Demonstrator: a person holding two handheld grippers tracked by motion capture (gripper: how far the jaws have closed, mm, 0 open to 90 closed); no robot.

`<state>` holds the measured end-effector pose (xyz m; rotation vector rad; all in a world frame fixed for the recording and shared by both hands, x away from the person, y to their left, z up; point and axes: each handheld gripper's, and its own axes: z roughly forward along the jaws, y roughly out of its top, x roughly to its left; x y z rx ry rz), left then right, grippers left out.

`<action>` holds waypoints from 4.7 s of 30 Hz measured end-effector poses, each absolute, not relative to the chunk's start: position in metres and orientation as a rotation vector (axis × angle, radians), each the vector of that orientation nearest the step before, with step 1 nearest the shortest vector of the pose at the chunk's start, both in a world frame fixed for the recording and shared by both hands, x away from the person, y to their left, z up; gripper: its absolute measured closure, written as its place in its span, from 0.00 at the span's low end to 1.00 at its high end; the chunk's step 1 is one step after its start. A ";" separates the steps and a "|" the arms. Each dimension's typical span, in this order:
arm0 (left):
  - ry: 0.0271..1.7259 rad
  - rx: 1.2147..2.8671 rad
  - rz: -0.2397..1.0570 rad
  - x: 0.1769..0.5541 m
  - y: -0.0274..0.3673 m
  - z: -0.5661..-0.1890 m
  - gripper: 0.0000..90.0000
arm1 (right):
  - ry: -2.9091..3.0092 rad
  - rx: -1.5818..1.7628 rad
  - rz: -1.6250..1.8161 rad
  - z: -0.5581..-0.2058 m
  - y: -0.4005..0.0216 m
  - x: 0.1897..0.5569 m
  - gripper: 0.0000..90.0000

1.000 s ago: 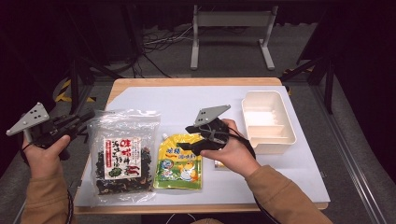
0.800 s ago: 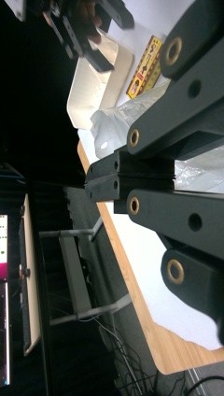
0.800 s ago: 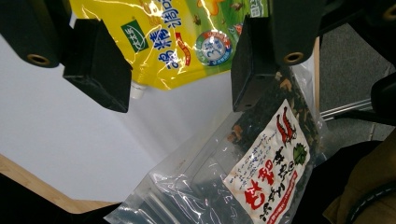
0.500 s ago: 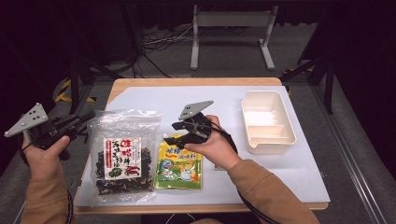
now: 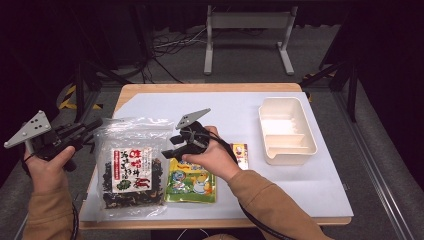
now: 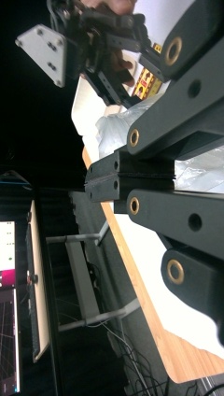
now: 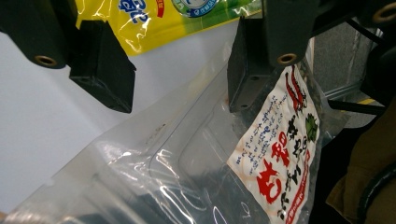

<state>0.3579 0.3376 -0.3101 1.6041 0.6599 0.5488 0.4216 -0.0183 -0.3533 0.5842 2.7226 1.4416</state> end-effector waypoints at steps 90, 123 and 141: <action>0.682 1.652 0.528 0.365 0.300 -0.317 0.44 | 2.483 0.749 1.696 -0.258 -0.135 0.422 0.91; 0.767 1.794 0.386 0.389 0.262 -0.354 0.39 | 2.274 0.805 1.418 -0.219 -0.245 0.425 0.91; 0.814 1.824 0.343 0.398 0.264 -0.367 0.38 | 2.179 0.874 1.301 -0.218 -0.291 0.433 0.91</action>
